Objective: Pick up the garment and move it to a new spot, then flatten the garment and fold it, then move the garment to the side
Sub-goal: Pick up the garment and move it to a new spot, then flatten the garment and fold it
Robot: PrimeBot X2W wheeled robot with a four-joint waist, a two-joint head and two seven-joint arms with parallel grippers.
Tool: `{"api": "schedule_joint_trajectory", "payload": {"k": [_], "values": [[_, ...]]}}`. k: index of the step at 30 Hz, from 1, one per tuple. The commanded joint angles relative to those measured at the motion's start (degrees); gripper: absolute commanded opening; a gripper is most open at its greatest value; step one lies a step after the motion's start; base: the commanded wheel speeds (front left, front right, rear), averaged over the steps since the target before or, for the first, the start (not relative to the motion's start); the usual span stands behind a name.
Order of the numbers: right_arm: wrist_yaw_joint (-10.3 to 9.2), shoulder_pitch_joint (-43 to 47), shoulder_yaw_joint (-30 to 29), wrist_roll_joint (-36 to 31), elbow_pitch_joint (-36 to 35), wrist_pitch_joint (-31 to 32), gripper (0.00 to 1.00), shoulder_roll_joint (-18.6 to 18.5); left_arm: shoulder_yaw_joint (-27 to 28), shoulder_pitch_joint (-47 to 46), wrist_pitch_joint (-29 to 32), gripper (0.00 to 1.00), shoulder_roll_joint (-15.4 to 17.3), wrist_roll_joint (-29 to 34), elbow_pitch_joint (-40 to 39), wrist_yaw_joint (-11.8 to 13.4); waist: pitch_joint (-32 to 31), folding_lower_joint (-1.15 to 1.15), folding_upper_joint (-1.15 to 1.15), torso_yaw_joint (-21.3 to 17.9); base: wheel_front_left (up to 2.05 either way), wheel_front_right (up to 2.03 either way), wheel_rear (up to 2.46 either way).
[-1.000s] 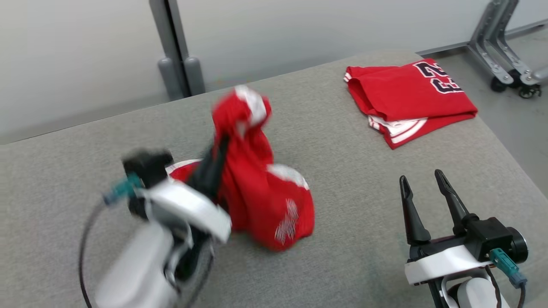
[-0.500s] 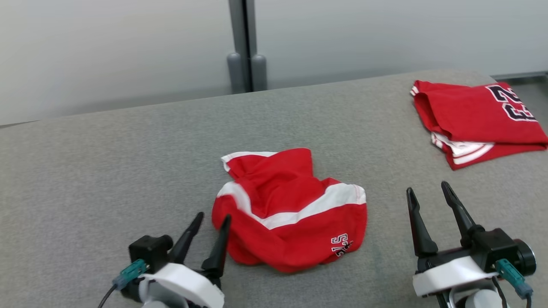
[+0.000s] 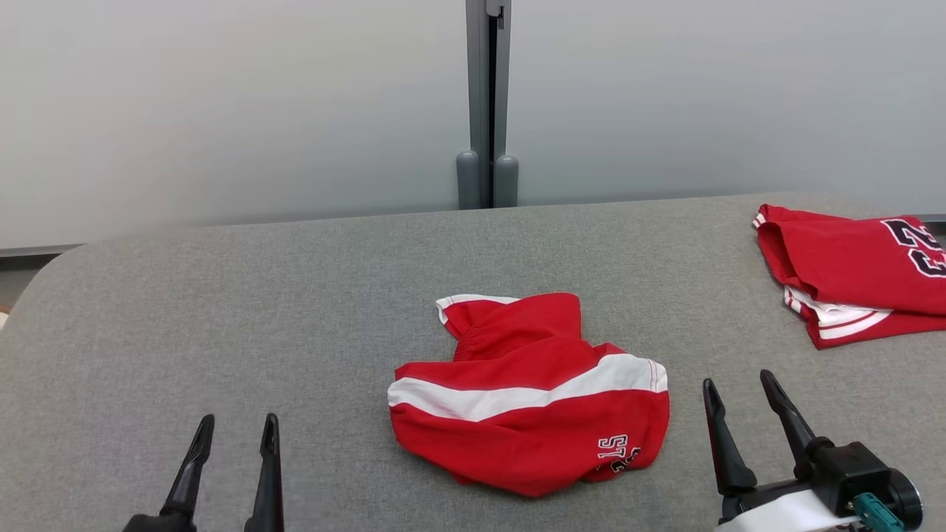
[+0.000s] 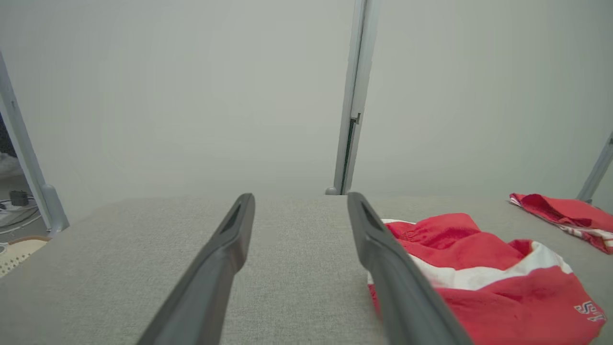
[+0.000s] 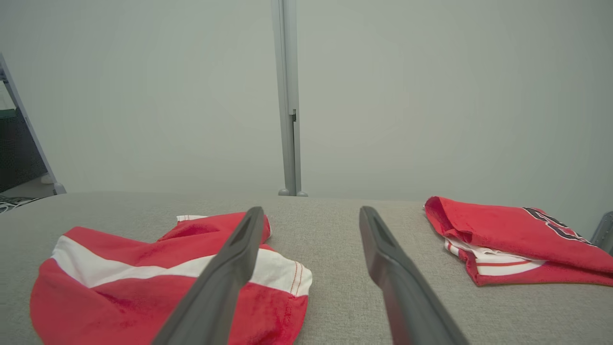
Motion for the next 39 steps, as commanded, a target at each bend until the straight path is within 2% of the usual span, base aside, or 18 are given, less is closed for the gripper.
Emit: {"api": "schedule_joint_trajectory", "payload": {"k": [1,4,8,19,23,28,31,37,38,39], "values": [[-0.13,0.44,0.28,0.46,0.4,-0.02,1.0,0.05,0.94,1.42,-0.04,1.0,0.32,3.5,-0.46,0.24,-0.68,0.0,0.0,0.01,0.0,0.0,0.0],[-0.13,1.03,0.83,0.9,0.73,-0.02,1.0,0.09,3.06,3.27,-0.04,1.0,-1.08,9.26,-1.46,1.83,-1.3,0.0,0.0,-0.1,0.0,0.0,0.0],[-0.13,1.8,0.98,1.35,0.77,-0.02,1.0,0.25,5.77,5.03,-0.05,1.0,-3.04,13.16,-1.77,2.9,-1.77,0.0,0.0,-0.03,0.0,0.0,0.0],[-0.13,2.32,0.78,1.59,1.86,-0.02,1.0,0.45,6.47,4.62,-0.05,1.0,-5.1,16.74,0.66,1.1,-1.73,0.0,0.0,0.56,0.0,0.0,0.0],[-0.12,-0.09,1.91,4.64,4.96,-0.02,1.0,0.14,6.48,3.51,-0.05,1.0,-5.39,17.18,1.14,0.39,-0.97,0.0,0.0,1.3,0.0,0.0,0.0],[-0.13,-6.91,7.84,14.06,16.32,0.31,1.0,-4.03,5.31,2.14,-0.05,1.0,-5.6,17.68,2.07,-1.47,0.17,0.0,0.0,2.87,0.0,0.0,0.0],[-0.12,-11.53,11.26,23.43,20.9,3.18,1.0,-7.34,4.32,1.3,-0.05,1.0,-5.68,18.08,2.51,-2.17,0.99,0.0,0.0,4.18,0.0,0.0,0.0],[-0.12,-16.57,17.72,44.32,19.59,15.57,1.0,-14.62,2.75,-0.2,-0.05,1.0,-5.89,18.38,2.73,-2.91,3.54,0.0,0.0,6.0,0.0,0.0,0.0],[-0.12,-16.57,17.72,44.32,19.59,15.57,1.0,-14.62,2.75,-0.2,-0.05,1.0,-5.89,18.38,2.73,-2.91,3.54,0.0,0.0,6.0,0.0,0.0,0.0],[-0.12,-17.07,18.08,47.61,18.93,17.55,1.0,-15.75,2.51,-0.65,-0.05,1.0,-5.93,18.42,2.76,-3.03,4.27,0.0,0.0,6.3,0.0,0.0,0.0]]}}
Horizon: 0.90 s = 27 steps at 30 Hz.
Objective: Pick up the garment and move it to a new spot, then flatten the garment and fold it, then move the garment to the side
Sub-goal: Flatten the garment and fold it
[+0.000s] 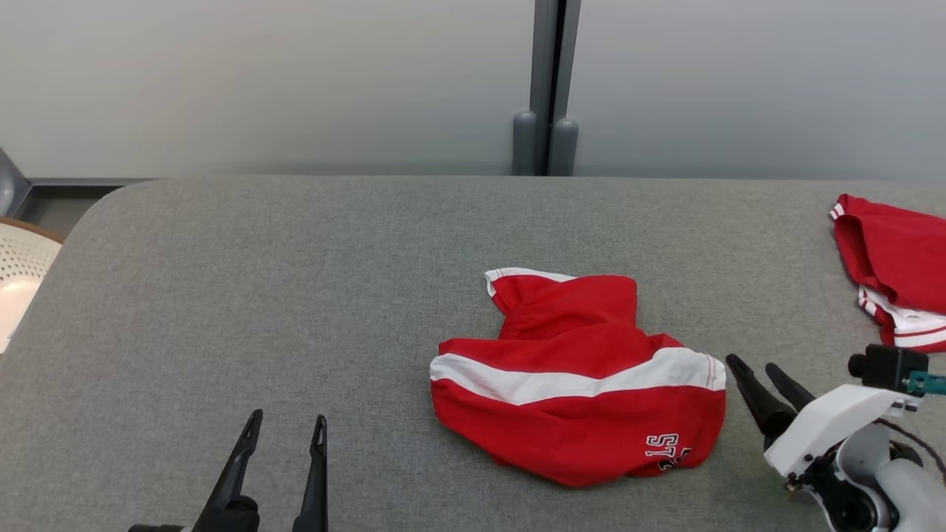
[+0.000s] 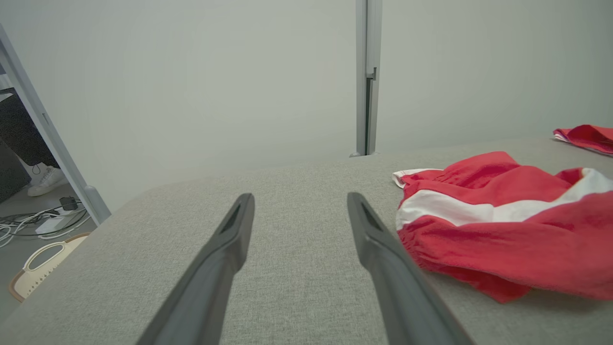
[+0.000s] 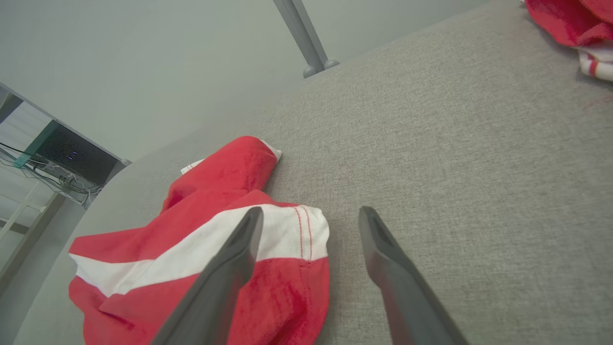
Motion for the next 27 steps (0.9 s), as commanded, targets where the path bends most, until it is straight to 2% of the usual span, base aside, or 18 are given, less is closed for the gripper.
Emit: {"api": "schedule_joint_trajectory", "payload": {"k": [1,4,10,13,19,23,25,27], "values": [[-0.11,-0.74,0.27,1.26,-0.35,1.04,1.0,-0.99,-0.07,-1.4,-0.05,1.0,0.2,0.36,0.05,-0.26,1.46,0.0,0.0,0.84,0.0,0.0,0.0],[-0.11,-1.97,1.67,6.38,-0.79,4.82,1.0,-3.84,-0.75,-2.48,-0.05,1.0,0.11,0.5,0.24,-0.42,3.34,0.0,0.0,1.78,0.0,0.0,0.0],[-0.06,-3.34,3.85,13.4,-1.25,10.4,1.0,-6.37,-1.33,-4.48,-0.05,1.0,-0.01,0.4,0.68,-0.84,5.97,0.0,0.0,3.33,0.0,0.0,0.0],[-0.07,-3.85,5.0,14.85,-1.8,10.89,0.0,-7.36,-1.31,-4.98,-0.05,1.0,-0.07,0.31,0.86,-0.9,6.63,0.0,0.0,3.53,0.0,0.0,0.0],[-0.06,-3.19,6.45,15.28,-4.16,8.92,0.0,-10.91,-1.03,-5.68,-0.06,1.0,-0.1,0.11,1.36,-0.83,6.89,0.0,0.0,2.77,0.0,0.0,0.0],[-0.07,-0.88,6.64,14.13,-7.29,7.53,0.0,-16.13,-0.55,-5.89,-0.06,1.0,0.03,-0.15,0.82,-1.25,7.03,0.0,0.0,0.57,0.0,0.0,0.0],[-0.07,-0.12,6.21,13.06,-8.39,6.89,0.0,-19.03,-0.8,-6.4,-0.06,1.0,0.07,-0.51,0.71,-2.35,7.3,0.0,0.0,-0.73,0.0,0.0,0.0],[-0.07,0.43,5.49,12.06,-9.19,6.24,0.0,-21.31,-1.73,-6.88,-0.06,1.0,0.06,-1.76,1.28,-4.98,7.55,0.0,0.0,-2.08,0.0,0.0,0.0]]}}
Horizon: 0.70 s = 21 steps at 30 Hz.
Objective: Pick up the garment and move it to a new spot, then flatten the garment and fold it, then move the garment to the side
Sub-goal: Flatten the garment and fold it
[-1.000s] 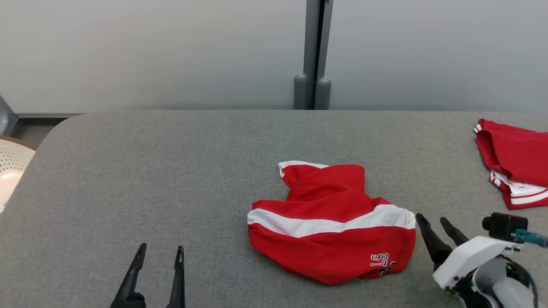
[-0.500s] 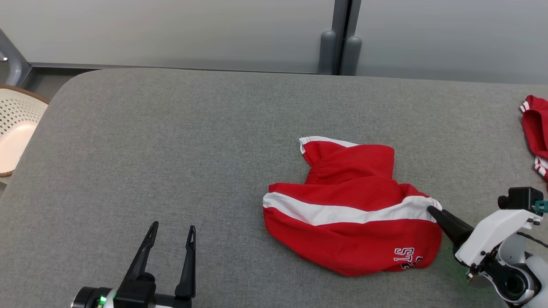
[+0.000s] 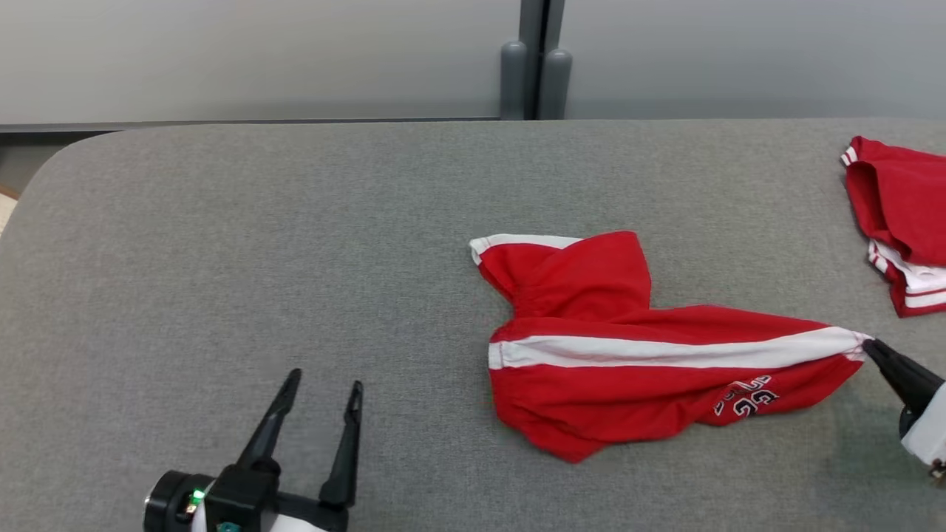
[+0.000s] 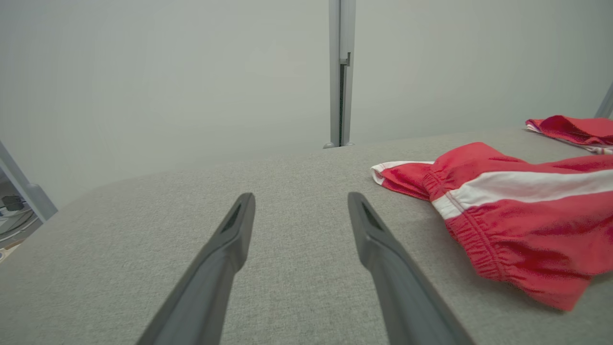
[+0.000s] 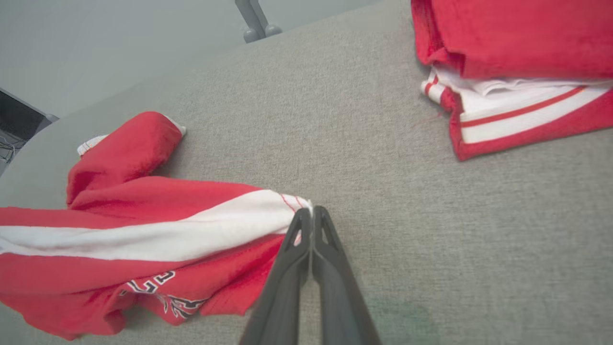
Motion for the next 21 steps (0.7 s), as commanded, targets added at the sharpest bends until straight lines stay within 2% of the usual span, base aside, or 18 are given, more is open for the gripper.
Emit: {"api": "schedule_joint_trajectory", "payload": {"k": [1,4,6,9,12,13,21], "values": [[-0.03,0.51,-0.53,-0.63,-0.49,-0.46,0.0,-0.79,-0.86,-1.17,-0.06,1.0,0.43,-0.67,0.69,-1.55,0.43,0.0,0.0,-1.65,0.0,0.0,0.0],[-0.03,1.06,-1.32,-1.6,-1.29,-0.82,0.0,-2.58,-4.83,-2.7,-0.06,1.0,0.98,-3.98,4.19,-4.47,0.63,0.0,0.0,-3.14,0.0,0.0,0.0],[-0.03,1.11,-1.57,-2.39,-1.73,-0.87,0.0,-2.91,-7.92,-4.53,0.04,1.0,0.7,-10.97,7.7,-5.08,0.75,0.0,0.0,-3.89,0.0,0.0,0.0],[-0.03,0.93,-1.78,-3.32,-1.8,-0.72,0.0,-2.35,-19.76,-9.69,4.46,1.0,2.98,-26.75,8.98,-5.16,0.95,0.0,0.0,-4.66,0.0,0.0,0.0],[-0.03,0.84,-1.9,-4.0,-1.72,-0.57,0.0,-1.28,-27.4,-14.38,10.77,1.0,6.83,-43.57,7.42,-5.11,1.1,0.0,0.0,-4.9,0.0,0.0,0.0],[-0.03,0.39,-1.91,-4.45,-1.63,-0.26,0.0,-0.95,-29.89,-17.66,13.3,1.0,9.16,-51.03,7.1,-5.14,1.26,0.0,0.0,-5.17,0.0,0.0,0.0],[-0.03,-0.99,-2.21,-5.72,-1.56,0.64,0.0,-0.27,-35.91,-23.84,16.72,1.0,13.84,-62.49,9.83,-5.15,1.79,0.0,0.0,-5.78,0.0,0.0,0.0]]}}
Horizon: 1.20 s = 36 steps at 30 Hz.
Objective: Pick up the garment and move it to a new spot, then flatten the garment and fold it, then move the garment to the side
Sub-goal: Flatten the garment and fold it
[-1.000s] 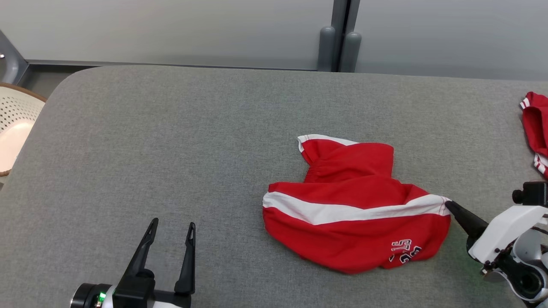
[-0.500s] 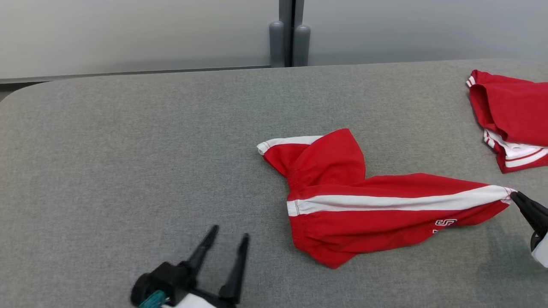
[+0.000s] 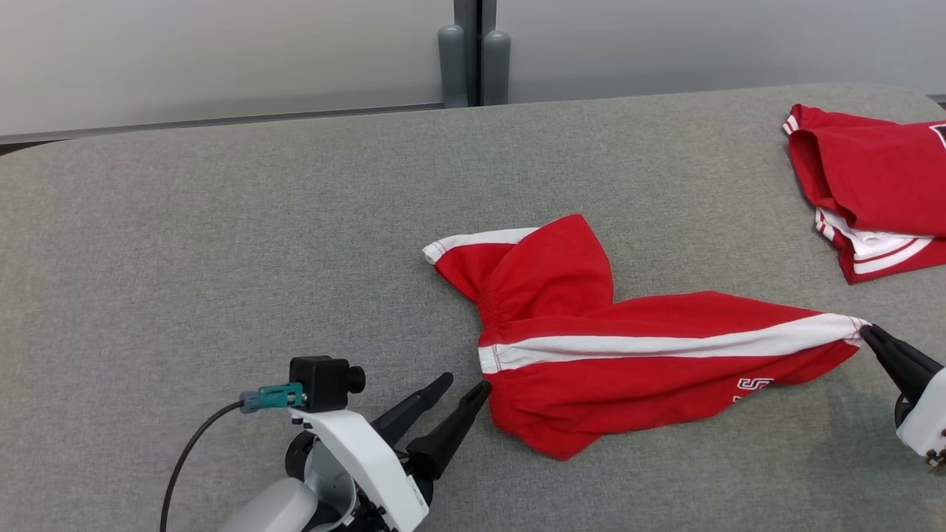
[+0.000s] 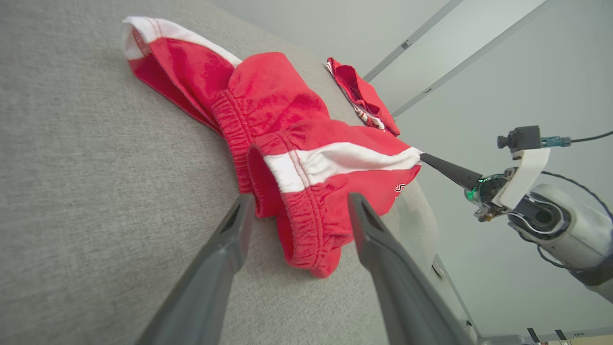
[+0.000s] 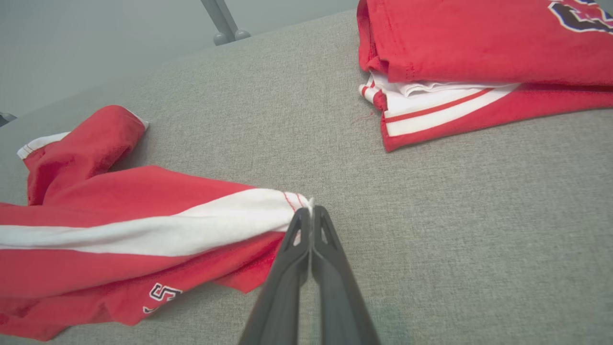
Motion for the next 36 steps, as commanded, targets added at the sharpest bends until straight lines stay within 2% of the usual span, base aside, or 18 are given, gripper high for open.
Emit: {"api": "schedule_joint_trajectory", "payload": {"k": [1,9,17,20,23,24,25,27,28,29,36], "values": [[-0.03,-0.44,-0.37,-0.47,0.0,0.27,0.0,-0.09,-0.69,-1.44,0.3,1.0,1.02,-1.52,0.59,-0.06,0.11,0.0,0.0,0.02,0.0,0.0,0.0],[-0.03,-0.16,-1.09,-1.4,-0.11,0.56,0.0,-0.21,-5.31,-5.82,1.1,1.0,1.74,-8.23,2.28,-0.06,0.91,0.0,0.0,0.31,0.0,0.0,0.0],[-0.03,-0.82,-1.78,-2.63,-0.47,1.33,0.0,0.23,-10.42,-10.03,-0.2,1.0,2.26,-9.69,3.88,-0.07,1.55,0.0,0.0,-0.19,0.0,0.0,0.0],[-0.03,-1.06,-2.17,-2.92,-0.65,1.61,0.0,0.56,-12.04,-11.42,-0.96,0.93,2.31,-10.15,4.69,-0.07,1.85,0.0,0.0,-0.52,0.0,0.0,0.0],[-0.03,-1.18,-2.57,-3.04,-1.04,1.87,0.0,0.7,-13.32,-12.5,-1.86,0.92,2.18,-10.87,5.63,-0.07,2.18,0.0,0.0,-0.83,0.0,0.0,0.0],[-0.03,-1.2,-2.63,-3.22,-1.14,1.92,0.0,0.75,-13.77,-12.98,-2.17,0.88,2.14,-11.05,5.76,-0.07,2.3,0.0,0.0,-0.97,0.0,0.0,0.0],[-0.03,-1.15,-2.66,-3.7,-1.12,1.95,0.0,0.62,-14.18,-13.5,-2.58,0.79,2.21,-11.14,5.85,-0.07,2.4,0.0,0.0,-1.1,0.0,0.0,0.0],[-0.03,-1.03,-2.82,-4.17,-1.16,2.14,0.0,0.61,-15.04,-14.05,-3.18,0.44,2.25,-11.8,5.86,-0.07,2.58,0.0,0.0,-1.33,0.0,0.0,0.0],[-0.03,-1.04,-2.95,-4.48,-1.2,2.16,0.0,0.72,-15.47,-14.38,-3.5,0.32,2.32,-12.16,5.72,-0.07,2.66,0.0,0.0,-1.43,0.0,0.0,0.0],[-0.03,-1.04,-3.08,-4.71,-1.21,2.21,0.0,0.81,-15.89,-14.68,-3.77,0.0,2.41,-12.35,5.43,-0.07,2.73,0.0,0.0,-1.54,0.0,0.0,0.0],[-0.03,-2.66,-4.36,-6.32,-2.88,-0.15,0.0,1.53,-17.83,-17.25,-8.23,0.0,3.59,-13.74,2.06,-0.07,2.44,0.0,0.0,-2.5,0.0,0.0,0.0]]}}
